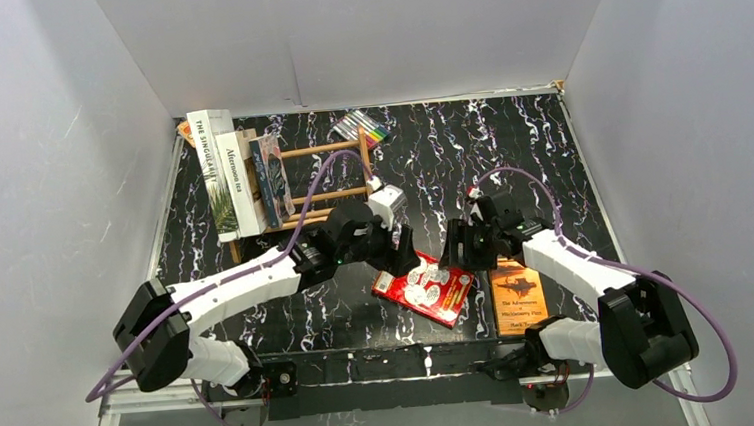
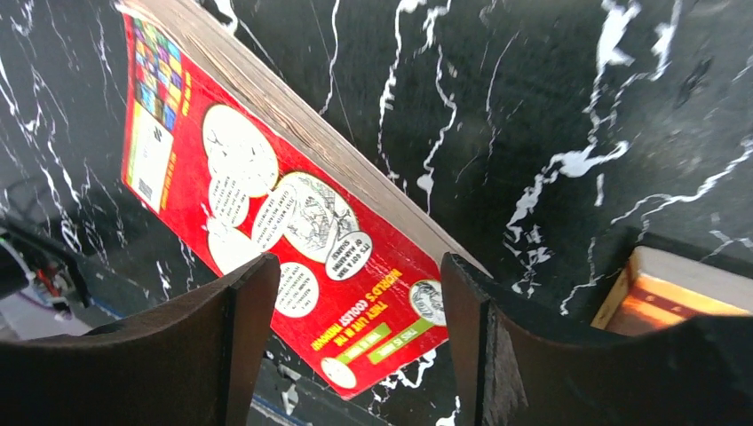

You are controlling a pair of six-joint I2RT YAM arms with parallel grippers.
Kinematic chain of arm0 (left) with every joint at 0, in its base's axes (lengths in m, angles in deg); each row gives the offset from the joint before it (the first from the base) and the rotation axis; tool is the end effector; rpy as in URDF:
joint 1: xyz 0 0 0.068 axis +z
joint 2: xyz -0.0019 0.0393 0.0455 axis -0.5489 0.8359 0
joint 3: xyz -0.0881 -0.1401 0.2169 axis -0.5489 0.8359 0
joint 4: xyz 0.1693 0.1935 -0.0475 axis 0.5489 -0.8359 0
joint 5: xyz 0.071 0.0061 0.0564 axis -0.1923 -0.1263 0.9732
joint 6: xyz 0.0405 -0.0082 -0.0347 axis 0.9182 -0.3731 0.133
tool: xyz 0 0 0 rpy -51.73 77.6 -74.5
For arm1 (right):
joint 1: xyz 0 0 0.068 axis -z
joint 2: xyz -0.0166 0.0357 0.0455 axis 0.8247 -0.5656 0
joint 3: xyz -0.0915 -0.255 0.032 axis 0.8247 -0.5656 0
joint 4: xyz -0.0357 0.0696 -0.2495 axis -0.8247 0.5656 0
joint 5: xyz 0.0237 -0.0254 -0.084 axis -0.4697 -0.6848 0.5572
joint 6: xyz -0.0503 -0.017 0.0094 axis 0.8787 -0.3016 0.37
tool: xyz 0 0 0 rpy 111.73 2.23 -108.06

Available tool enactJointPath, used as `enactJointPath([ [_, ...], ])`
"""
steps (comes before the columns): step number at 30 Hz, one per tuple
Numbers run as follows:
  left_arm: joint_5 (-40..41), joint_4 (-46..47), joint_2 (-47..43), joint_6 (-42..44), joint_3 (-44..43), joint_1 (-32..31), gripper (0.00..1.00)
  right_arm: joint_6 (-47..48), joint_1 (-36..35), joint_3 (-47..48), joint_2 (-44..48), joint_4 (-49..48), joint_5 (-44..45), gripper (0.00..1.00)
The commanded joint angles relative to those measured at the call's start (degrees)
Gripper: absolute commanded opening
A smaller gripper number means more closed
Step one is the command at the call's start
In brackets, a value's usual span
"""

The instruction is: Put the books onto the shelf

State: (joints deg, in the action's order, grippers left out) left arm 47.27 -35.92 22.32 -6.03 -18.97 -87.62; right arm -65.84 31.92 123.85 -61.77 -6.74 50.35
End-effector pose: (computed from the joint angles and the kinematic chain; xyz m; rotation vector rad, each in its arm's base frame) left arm 0.1747 -0.2511 0.2615 0.6039 2.0908 -0.9905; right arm 0.2023 0.0974 0.1866 -0.0278 2.6170 0.6234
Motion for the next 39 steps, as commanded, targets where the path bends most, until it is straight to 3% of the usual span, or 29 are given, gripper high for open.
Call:
enactJointPath([
  [1,-2.3,-4.3,1.0,22.2,-4.5,-1.2,0.70,-1.8,0.0,-3.2,0.4,-1.4,-7.3,0.74],
  [3,-3.0,-2.4,1.2,25.5,-4.0,-1.2,0.71,-2.1,0.0,-3.4,2.0,-0.7,-5.2,0.72],
  [8,-6.9,3.1,4.2,30.0,-3.0,-1.3,0.70,-6.5,0.1,-1.7,8.9,6.2,13.3,0.73],
  [11,-8.3,5.5,6.6,32.2,-2.3,-1.3,0.70,-10.7,0.1,-3.0,11.8,9.7,17.8,0.74],
  [17,-1.6,5.9,13.4,31.8,-5.2,-1.3,0.64,-18.1,0.1,-9.2,14.8,9.2,9.6,0.72],
  [21,11.3,3.7,15.2,23.4,-5.8,-1.3,0.67,-21.6,0.1,-12.6,18.3,6.6,4.0,0.72],
  [24,15.0,1.6,15.0,17.0,-4.7,-1.2,0.69,-23.4,0.1,-14.7,19.5,5.0,2.0,0.73],
  [32,10.9,5.6,11.1,-0.5,5.2,-0.4,0.72,-27.0,0.1,-20.2,19.7,-2.7,0.3,0.72],
  [39,3.1,10.4,11.3,-7.0,11.7,0.1,0.66,-30.8,0.1,-26.1,26.7,-18.5,-6.1,0.69],
])
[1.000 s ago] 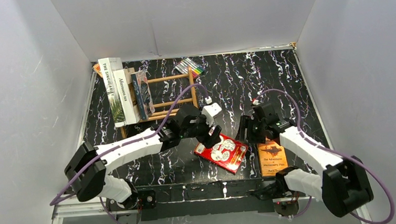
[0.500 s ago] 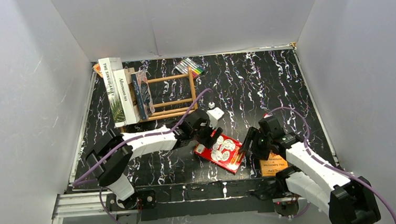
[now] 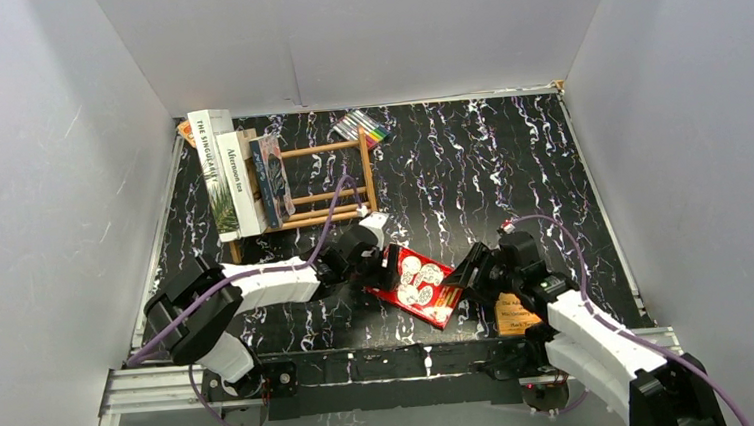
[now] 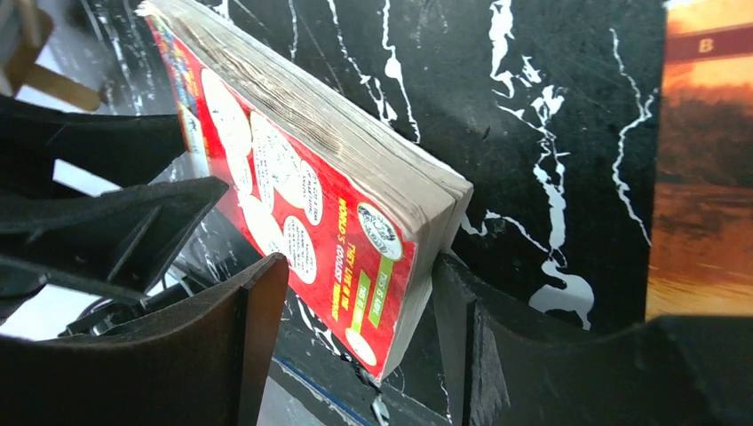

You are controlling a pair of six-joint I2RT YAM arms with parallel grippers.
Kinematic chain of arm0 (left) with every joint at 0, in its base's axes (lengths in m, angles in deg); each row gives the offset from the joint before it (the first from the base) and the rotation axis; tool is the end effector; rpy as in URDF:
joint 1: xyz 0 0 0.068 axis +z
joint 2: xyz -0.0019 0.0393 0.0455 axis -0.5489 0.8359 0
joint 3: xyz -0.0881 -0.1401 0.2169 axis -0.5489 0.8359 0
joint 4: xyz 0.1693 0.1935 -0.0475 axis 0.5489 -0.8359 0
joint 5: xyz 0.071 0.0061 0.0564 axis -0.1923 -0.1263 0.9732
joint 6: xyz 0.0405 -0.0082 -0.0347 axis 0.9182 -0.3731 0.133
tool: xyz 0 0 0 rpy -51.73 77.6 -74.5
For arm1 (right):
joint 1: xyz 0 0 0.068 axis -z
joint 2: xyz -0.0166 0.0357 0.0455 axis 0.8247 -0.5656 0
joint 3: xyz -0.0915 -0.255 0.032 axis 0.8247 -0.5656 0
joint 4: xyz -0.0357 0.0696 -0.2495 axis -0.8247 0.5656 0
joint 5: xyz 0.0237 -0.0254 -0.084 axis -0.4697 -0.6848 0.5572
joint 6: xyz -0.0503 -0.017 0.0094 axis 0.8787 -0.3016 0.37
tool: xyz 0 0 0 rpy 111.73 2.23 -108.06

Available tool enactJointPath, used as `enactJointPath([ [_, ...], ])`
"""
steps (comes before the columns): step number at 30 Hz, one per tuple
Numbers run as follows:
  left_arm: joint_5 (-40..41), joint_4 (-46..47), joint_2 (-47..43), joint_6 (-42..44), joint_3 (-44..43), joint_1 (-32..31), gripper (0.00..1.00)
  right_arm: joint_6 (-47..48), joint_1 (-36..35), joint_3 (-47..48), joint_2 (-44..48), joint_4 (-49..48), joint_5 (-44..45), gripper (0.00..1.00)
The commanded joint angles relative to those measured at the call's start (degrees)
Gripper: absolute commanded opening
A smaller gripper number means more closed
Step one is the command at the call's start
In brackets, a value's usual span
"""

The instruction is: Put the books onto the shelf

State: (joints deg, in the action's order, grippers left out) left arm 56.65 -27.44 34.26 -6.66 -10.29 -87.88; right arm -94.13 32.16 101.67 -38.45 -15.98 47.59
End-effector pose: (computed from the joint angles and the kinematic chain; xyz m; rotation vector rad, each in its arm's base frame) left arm 0.1812 -0.2527 0.1658 0.5314 2.2786 -0.7161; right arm 0.1349 0.0690 0.1463 0.5447 2.4789 0.9433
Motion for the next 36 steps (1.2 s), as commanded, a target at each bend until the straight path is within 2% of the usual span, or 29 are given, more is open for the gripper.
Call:
enactJointPath([
  [1,-7.3,2.8,-0.6,-6.6,3.5,0.4,0.64,-3.0,-0.1,-4.5,5.7,-11.6,-4.0,0.69],
  [5,-9.2,4.2,-0.2,-7.0,3.9,0.4,0.60,-5.6,-0.1,-5.8,14.4,-20.0,-4.4,0.69],
  [10,-9.2,4.0,0.7,-6.4,2.8,0.3,0.58,-6.3,-0.2,-5.9,16.6,-20.1,-4.7,0.65],
  [15,-8.2,2.7,1.5,-6.0,1.4,0.4,0.58,-2.2,-0.1,-2.7,13.0,-11.1,-1.9,0.62],
  [19,-6.2,1.5,1.2,-6.2,1.1,0.5,0.58,0.5,-0.2,2.8,11.2,4.1,7.3,0.69],
  [22,-5.4,1.0,1.1,-6.5,0.8,0.8,0.58,1.3,-0.2,6.3,9.5,9.1,11.0,0.71],
  [36,-5.6,0.8,1.5,-6.6,0.9,1.8,0.58,0.3,-0.2,9.8,16.2,7.4,10.7,0.71],
])
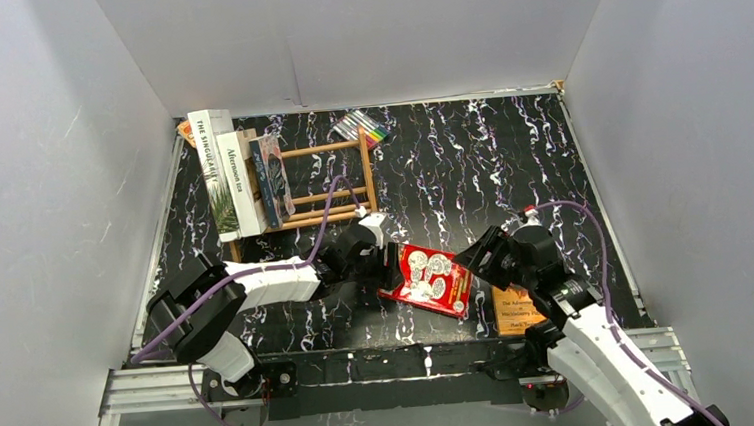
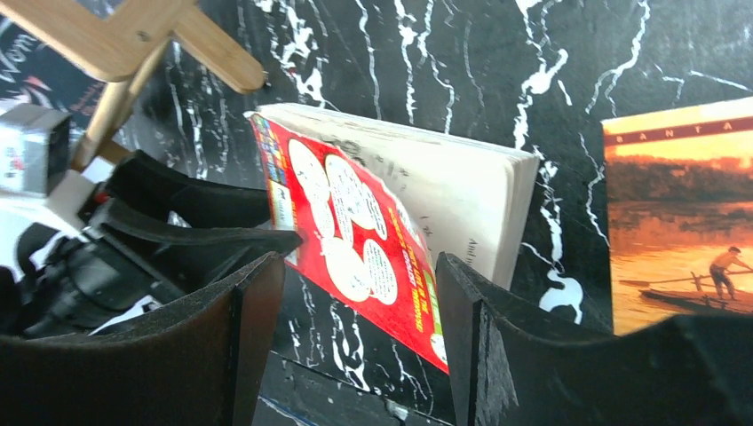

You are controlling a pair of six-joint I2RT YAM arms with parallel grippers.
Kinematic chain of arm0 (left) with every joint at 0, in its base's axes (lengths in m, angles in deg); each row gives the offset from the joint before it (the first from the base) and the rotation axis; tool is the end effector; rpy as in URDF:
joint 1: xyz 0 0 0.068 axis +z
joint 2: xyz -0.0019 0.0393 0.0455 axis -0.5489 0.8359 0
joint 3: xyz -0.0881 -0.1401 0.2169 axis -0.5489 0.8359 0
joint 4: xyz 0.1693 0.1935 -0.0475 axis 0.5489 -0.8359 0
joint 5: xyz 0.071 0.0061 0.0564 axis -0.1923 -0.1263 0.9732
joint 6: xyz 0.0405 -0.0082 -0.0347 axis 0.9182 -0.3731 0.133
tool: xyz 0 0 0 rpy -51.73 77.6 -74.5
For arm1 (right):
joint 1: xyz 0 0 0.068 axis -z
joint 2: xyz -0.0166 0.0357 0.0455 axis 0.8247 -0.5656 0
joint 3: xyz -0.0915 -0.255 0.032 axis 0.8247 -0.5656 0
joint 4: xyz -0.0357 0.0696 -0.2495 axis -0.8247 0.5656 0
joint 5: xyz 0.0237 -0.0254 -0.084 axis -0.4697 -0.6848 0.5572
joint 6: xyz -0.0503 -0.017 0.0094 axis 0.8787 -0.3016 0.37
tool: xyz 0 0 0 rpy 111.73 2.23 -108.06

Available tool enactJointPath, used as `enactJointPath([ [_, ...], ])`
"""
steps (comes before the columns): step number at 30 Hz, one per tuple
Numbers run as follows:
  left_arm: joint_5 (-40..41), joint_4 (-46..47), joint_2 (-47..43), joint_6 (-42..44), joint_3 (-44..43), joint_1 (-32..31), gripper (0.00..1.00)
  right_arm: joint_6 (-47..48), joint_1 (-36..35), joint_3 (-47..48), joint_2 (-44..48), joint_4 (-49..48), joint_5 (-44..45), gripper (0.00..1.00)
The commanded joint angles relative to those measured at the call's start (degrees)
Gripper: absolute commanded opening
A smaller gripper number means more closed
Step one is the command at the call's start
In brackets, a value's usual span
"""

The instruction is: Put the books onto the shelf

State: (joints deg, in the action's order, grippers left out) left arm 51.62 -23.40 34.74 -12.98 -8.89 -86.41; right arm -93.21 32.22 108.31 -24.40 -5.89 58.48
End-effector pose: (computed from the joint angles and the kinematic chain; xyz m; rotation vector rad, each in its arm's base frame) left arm 0.1850 -0.2497 0.1624 0.4276 2.3087 -0.8684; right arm 0.1248 0.0573 0.2002 0.5541 2.2275 0.8403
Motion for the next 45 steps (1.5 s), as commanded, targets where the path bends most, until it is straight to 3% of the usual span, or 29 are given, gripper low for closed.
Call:
enactJointPath([
  [1,-0.6,-3.2,1.2,-0.3,-0.5,0.3,0.58,-0.7,-0.2,3.1,2.6,-2.6,0.3,0.71],
  [5,-0.6,-2.8,1.3,-0.6,-0.4,0.3,0.59,-0.7,-0.2,3.8,2.2,2.3,5.6,0.70],
  [11,0.0,-3.4,1.0,-0.4,-0.8,0.4,0.59,2.1,-0.2,6.6,-6.3,12.1,13.9,0.71],
  [19,0.6,-3.5,1.6,-1.0,-1.2,0.4,0.55,4.2,-0.2,4.1,-14.8,4.9,5.6,0.66],
  [25,0.7,-4.1,2.5,-1.0,-1.6,0.3,0.49,3.6,-0.2,1.6,-16.5,0.8,2.5,0.51],
  [31,1.0,-5.4,3.5,-0.5,-2.6,0.4,0.44,4.2,-0.2,2.2,-20.3,-0.6,0.7,0.45],
  [37,1.6,-6.2,3.9,-0.3,-3.0,0.4,0.43,3.9,-0.2,1.8,-17.0,-5.0,-3.0,0.27],
  [41,2.2,-7.3,4.1,-0.5,-3.2,0.4,0.43,3.6,-0.2,2.3,-16.0,-2.3,-1.3,0.25],
  [45,5.2,-9.2,5.1,-0.4,-4.0,0.4,0.42,3.6,-0.2,0.7,-11.9,-6.6,-4.3,0.25],
])
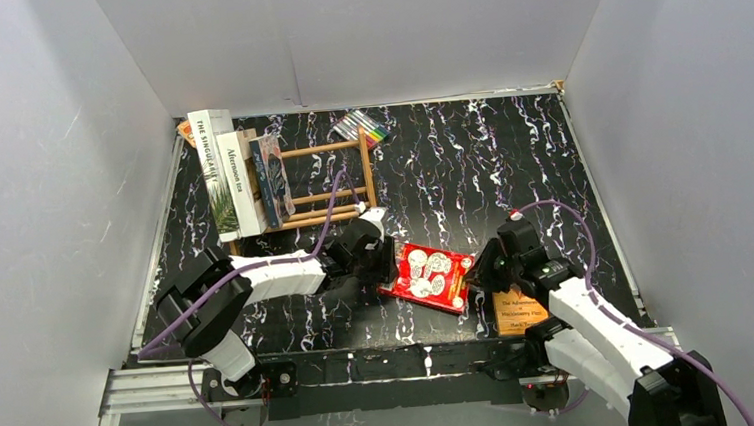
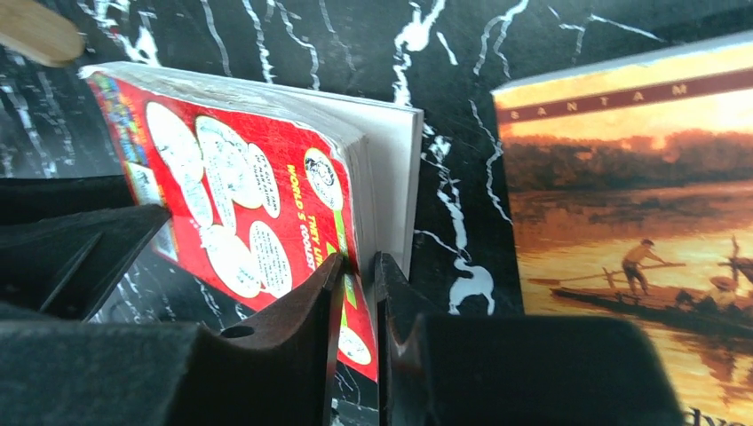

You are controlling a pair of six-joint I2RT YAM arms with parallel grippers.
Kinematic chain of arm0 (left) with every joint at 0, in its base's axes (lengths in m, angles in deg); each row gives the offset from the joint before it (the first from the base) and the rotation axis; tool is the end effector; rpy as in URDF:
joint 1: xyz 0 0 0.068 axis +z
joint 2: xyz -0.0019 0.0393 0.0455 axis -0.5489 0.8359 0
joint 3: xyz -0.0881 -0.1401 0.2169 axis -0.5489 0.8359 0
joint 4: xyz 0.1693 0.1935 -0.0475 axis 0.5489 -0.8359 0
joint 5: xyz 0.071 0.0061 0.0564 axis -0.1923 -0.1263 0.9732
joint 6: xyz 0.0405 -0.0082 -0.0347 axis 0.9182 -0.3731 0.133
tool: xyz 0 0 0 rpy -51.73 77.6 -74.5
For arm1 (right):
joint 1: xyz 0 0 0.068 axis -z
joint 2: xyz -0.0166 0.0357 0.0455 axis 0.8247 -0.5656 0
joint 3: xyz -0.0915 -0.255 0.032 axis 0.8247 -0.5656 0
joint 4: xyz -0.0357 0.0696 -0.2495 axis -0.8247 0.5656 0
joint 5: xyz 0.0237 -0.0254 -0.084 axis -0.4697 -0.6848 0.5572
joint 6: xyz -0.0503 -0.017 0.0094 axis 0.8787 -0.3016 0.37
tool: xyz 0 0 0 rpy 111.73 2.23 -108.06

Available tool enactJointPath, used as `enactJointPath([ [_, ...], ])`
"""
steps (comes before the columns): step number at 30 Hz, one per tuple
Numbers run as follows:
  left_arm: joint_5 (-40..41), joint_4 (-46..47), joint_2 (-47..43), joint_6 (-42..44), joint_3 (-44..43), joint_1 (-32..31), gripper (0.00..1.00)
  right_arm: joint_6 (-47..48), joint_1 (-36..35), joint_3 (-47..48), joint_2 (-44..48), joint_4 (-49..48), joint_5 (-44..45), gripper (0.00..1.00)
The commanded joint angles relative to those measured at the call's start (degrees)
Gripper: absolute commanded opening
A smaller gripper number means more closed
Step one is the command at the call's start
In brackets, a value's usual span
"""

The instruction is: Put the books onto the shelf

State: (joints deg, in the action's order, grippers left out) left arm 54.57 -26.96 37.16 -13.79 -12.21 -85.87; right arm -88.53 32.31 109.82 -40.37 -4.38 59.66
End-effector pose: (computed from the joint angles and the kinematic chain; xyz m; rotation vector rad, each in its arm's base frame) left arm 0.1952 -0.2551 0.1613 0.3743 2.3461 -0.7890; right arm 0.1444 0.0646 0.1710 0.5435 2.4901 0.6178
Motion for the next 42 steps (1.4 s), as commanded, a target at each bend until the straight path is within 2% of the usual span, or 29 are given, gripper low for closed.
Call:
enactJointPath([
  [1,2.5,-6.0,2.9,0.5,-0.7,-0.2,0.42,-1.4,-0.3,-1.5,5.6,-9.9,-6.4,0.26],
  [8,2.4,-6.6,4.5,0.9,-1.4,-0.2,0.41,-1.5,-0.3,-5.6,7.3,-18.2,-11.1,0.46],
  [12,2.4,-7.2,4.9,1.2,-2.0,-0.2,0.40,-1.0,-0.3,-6.6,4.9,-20.1,-11.3,0.47],
  [15,2.6,-7.3,4.7,1.3,-2.1,-0.2,0.40,0.4,-0.3,-4.8,3.9,-16.0,-8.2,0.45],
  [18,3.2,-7.2,4.0,1.4,-1.9,-0.2,0.40,2.3,-0.3,-2.5,3.9,-10.4,-2.9,0.39],
  [21,4.2,-6.8,2.7,1.9,-1.7,-0.2,0.41,4.0,-0.3,-0.5,4.1,-6.2,0.8,0.28],
  [26,6.0,-6.3,-1.7,3.8,-1.8,-0.2,0.44,4.9,-0.3,2.1,5.1,-3.2,2.1,0.00],
  [33,8.3,-5.0,-10.8,10.4,-2.6,-0.2,0.52,5.9,-0.3,9.8,3.5,5.1,3.6,0.00],
  [38,3.3,-3.2,-15.2,20.3,-4.5,-0.7,0.62,7.2,-0.3,17.2,-0.1,10.5,2.5,0.00],
  [41,0.3,2.1,-17.8,27.9,-2.7,-1.7,0.67,7.4,-0.3,20.0,-2.4,12.3,0.7,0.00],
  [42,-3.2,4.7,-18.9,31.0,-1.1,-1.8,0.70,7.4,-0.3,20.7,-3.0,12.6,0.2,0.00],
])
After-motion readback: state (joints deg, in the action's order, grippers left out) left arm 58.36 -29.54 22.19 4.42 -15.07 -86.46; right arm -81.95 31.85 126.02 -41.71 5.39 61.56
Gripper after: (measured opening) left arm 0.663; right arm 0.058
